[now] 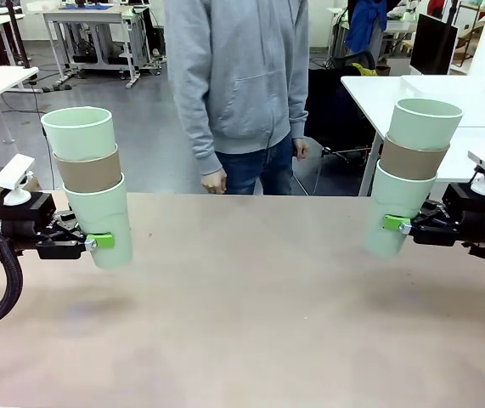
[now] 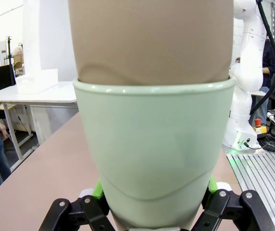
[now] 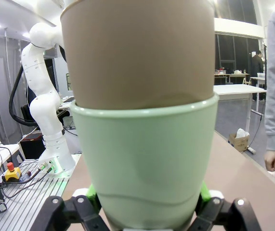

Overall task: Stack the cups and store them in the basket.
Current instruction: Place the stack of Reusable plastic cups into the Pantry Basket.

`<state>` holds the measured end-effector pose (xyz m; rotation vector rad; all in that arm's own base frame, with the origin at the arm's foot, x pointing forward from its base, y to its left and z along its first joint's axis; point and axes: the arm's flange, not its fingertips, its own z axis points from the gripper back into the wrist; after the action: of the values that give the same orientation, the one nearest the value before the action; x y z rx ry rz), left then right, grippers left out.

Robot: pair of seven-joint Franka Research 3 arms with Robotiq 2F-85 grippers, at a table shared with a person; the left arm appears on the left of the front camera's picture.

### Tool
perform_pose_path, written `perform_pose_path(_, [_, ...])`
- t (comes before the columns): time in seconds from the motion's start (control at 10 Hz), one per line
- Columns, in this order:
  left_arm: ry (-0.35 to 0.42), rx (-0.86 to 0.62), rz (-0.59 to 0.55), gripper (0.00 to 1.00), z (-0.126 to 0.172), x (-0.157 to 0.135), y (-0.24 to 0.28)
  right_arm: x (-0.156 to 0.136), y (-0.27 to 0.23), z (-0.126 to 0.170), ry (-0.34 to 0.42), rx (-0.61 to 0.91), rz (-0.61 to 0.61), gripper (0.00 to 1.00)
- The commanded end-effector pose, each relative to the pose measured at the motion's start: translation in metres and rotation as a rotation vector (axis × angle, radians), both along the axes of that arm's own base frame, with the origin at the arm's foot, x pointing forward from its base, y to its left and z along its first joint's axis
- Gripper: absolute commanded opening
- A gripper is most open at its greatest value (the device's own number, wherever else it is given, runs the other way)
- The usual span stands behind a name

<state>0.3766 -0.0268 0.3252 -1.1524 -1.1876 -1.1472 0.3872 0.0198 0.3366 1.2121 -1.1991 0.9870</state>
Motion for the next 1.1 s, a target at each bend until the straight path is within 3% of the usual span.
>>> perform_pose_path(0.0, [-0.014, -0.006, 0.0, 0.84, 0.0037, -0.0002, 0.0007, 0.0001, 0.0002, 0.0041, -0.01, 0.0, 0.001, 0.85])
perform_pose_path(1.0, [-0.014, -0.006, 0.0, 0.84, 0.0037, -0.0002, 0.0007, 0.0001, 0.0002, 0.0041, -0.01, 0.0, 0.001, 0.85])
